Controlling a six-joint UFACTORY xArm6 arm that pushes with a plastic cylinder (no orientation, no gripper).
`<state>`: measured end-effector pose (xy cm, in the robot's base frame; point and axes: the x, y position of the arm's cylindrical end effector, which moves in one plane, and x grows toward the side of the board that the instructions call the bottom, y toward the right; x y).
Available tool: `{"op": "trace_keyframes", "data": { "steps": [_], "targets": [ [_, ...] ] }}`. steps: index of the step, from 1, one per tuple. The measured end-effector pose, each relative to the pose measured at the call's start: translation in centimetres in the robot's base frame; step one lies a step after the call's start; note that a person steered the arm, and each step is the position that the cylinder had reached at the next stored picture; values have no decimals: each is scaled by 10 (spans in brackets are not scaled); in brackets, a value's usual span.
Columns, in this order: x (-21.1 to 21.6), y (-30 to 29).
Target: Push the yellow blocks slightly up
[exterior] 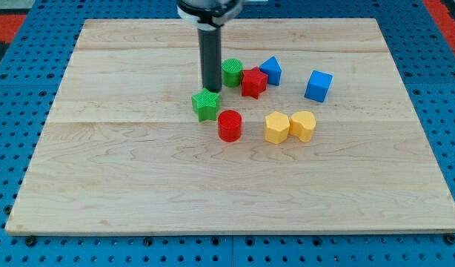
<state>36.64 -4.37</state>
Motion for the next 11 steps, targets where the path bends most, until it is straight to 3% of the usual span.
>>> {"op": "trace_keyframes", "data": {
  "steps": [2,3,4,6,10,11],
  "targets": [
    [47,-107],
    [97,-100],
    [137,-39],
    [137,98],
    [100,160],
    [112,137]
  ]
}}
